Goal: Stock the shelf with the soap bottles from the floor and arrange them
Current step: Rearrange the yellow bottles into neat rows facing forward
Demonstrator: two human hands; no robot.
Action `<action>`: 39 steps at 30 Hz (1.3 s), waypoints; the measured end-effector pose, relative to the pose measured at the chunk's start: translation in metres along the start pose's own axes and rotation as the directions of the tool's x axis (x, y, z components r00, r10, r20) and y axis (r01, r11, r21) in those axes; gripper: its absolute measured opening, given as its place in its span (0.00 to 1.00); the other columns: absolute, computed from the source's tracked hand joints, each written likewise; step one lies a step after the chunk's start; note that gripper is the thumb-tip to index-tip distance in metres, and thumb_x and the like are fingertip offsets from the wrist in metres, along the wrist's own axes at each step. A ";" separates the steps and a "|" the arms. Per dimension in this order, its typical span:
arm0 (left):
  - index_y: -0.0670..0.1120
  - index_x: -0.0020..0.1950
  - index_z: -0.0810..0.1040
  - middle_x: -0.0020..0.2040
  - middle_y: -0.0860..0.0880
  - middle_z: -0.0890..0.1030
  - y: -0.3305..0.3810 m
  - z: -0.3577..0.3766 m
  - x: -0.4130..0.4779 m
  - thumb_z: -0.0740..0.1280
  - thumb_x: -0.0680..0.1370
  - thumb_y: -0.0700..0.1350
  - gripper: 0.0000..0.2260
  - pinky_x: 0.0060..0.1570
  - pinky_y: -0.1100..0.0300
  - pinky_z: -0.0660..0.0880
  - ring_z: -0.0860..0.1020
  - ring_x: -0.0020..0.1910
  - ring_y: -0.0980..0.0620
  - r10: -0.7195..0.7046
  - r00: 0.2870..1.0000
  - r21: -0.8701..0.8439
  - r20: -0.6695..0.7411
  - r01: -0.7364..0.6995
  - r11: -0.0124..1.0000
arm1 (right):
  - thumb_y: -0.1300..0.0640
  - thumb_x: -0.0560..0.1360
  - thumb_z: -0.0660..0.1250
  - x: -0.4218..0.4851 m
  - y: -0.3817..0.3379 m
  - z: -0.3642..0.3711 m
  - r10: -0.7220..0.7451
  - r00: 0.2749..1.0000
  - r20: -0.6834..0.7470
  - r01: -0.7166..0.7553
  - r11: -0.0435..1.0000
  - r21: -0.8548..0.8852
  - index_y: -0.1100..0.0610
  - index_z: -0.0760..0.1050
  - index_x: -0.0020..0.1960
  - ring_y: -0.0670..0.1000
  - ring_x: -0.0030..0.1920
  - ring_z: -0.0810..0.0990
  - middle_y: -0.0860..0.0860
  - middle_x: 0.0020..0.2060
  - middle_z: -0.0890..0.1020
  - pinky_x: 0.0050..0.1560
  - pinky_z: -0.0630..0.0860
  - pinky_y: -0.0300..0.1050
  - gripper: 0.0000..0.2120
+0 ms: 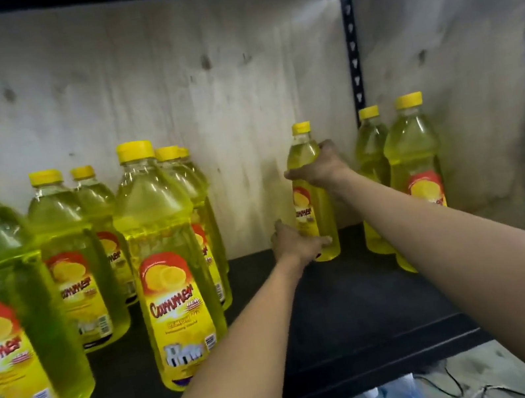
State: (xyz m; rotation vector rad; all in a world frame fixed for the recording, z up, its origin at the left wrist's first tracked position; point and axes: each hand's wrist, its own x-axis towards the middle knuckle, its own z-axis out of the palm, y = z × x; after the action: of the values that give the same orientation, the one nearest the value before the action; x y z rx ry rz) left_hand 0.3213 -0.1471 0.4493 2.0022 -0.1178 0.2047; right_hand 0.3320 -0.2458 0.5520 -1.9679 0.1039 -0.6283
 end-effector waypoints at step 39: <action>0.53 0.63 0.73 0.61 0.50 0.75 0.024 0.037 -0.052 0.70 0.70 0.37 0.23 0.62 0.54 0.75 0.75 0.63 0.47 0.204 0.979 0.074 0.025 -0.206 0.976 | 0.65 0.70 0.69 -0.070 -0.007 -0.124 -0.264 0.917 -0.299 0.323 0.931 0.170 0.53 0.82 0.46 0.44 0.34 0.83 0.44 0.34 0.85 0.36 0.78 0.39 0.10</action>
State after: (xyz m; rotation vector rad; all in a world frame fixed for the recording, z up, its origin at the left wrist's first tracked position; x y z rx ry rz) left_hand 0.2699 -0.1915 0.4451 2.0680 -0.3334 0.3280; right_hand 0.2119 -0.3193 0.5735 -1.6893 -0.0939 -1.0643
